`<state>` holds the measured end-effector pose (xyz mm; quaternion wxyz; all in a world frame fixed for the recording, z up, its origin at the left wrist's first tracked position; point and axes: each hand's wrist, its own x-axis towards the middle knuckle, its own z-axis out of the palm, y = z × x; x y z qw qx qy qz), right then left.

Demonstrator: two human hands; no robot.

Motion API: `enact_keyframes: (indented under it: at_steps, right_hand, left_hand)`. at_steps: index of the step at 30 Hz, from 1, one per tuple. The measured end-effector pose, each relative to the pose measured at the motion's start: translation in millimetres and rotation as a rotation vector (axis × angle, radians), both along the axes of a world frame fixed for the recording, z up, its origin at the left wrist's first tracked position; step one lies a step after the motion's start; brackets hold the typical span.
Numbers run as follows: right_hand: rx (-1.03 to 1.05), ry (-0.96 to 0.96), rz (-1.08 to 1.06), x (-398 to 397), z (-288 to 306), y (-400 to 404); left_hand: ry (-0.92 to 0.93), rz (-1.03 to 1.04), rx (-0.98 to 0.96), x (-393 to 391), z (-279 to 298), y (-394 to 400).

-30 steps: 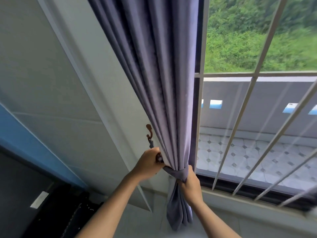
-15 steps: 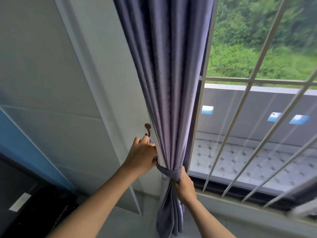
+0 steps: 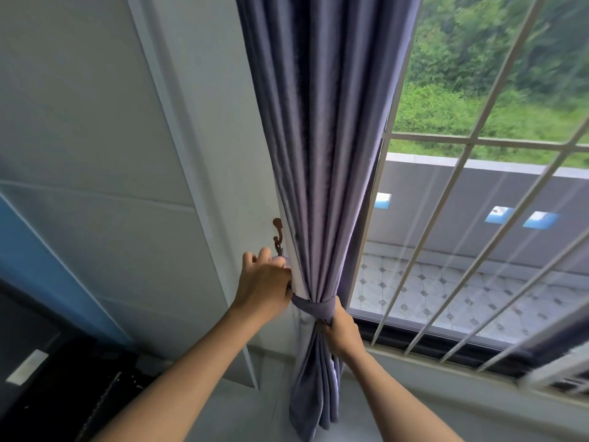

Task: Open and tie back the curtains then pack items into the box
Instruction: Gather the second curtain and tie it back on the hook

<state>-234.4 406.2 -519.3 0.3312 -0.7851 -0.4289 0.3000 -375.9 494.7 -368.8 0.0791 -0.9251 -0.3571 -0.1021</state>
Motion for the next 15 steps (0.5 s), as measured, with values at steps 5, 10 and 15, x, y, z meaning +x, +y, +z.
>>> enact_keyframes:
  at_steps: [5, 10, 15]
  right_hand:
    - [0.018, -0.013, -0.024, 0, -4, -2]
    - [0.052, -0.005, -0.047, -6, -6, 0]
    - [0.054, -0.016, -0.074, -4, -9, -1]
  left_hand:
    - [-0.025, -0.157, 0.009, -18, -3, -3]
    - [-0.102, -0.064, -0.373, -29, -16, -10]
    - [-0.185, 0.001, -0.370, -33, -37, -15]
